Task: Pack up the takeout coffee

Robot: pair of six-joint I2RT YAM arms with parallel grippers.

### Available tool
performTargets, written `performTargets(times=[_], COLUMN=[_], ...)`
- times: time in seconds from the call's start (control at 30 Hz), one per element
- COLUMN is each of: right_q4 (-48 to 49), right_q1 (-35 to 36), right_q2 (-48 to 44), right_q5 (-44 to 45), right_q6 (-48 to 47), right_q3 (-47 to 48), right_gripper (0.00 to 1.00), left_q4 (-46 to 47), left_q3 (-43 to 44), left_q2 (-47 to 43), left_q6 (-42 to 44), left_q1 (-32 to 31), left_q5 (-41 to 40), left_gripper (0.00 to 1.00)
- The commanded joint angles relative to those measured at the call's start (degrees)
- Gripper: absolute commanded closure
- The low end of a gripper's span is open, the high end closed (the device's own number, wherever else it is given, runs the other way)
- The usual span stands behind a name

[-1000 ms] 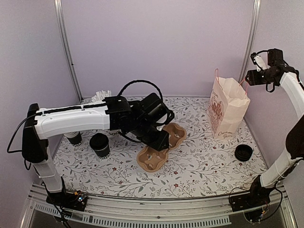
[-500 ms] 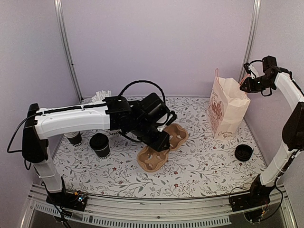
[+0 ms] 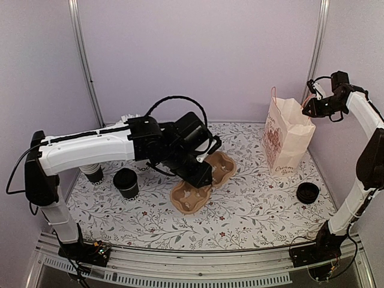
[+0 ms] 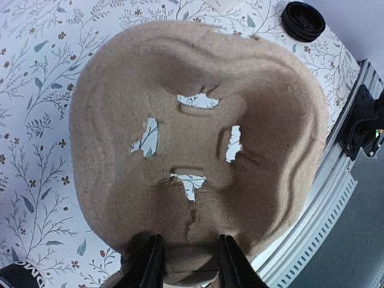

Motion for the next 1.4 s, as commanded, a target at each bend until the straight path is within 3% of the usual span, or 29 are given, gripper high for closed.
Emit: performTargets(times=[0.0,0.23,0.47,0.97,1.2,1.37], right_q4=[-0.95,-1.10,-2.31,-16.41,-20.11,-21.48], right_q1=[0.16,0.11,1.84,24.40,34.60,38.11], right_q2=[1.30,1.92,-1.65,-10.50,-11.30,-11.30], right_q5=[1.43,0.13,-10.61,-28.15,-26.09,-25.46], right_q6=[0.39,0.08,-4.75,-18.71,-21.41,-23.44], right_q3=[0.34,0.25,-0.98,-4.93,-5.29,-6.60], right_gripper=[0.85,1.00,1.00,1.00,1.00,1.00], left_q4=[-3.05,-7.99,-13.36,-9.25,-1.77,3.32], left_q3=[4.42,10.15,16.39,28.01,27.32,26.86], left_q2=[-3.92,-5.05,-6.36,-8.48,-11.51,-11.38], left_q6=[1.52,2.76,4.44,15.42,19.08,22.44], left_q1=[-0.25,-0.21,-0.25,-1.44,-1.91,-1.90], left_q5=[-2.68,-6.55,-9.43,-7.73,-1.46,2.63], left_gripper=[0.70,0.70,0.70,0.73,0.72,0.71])
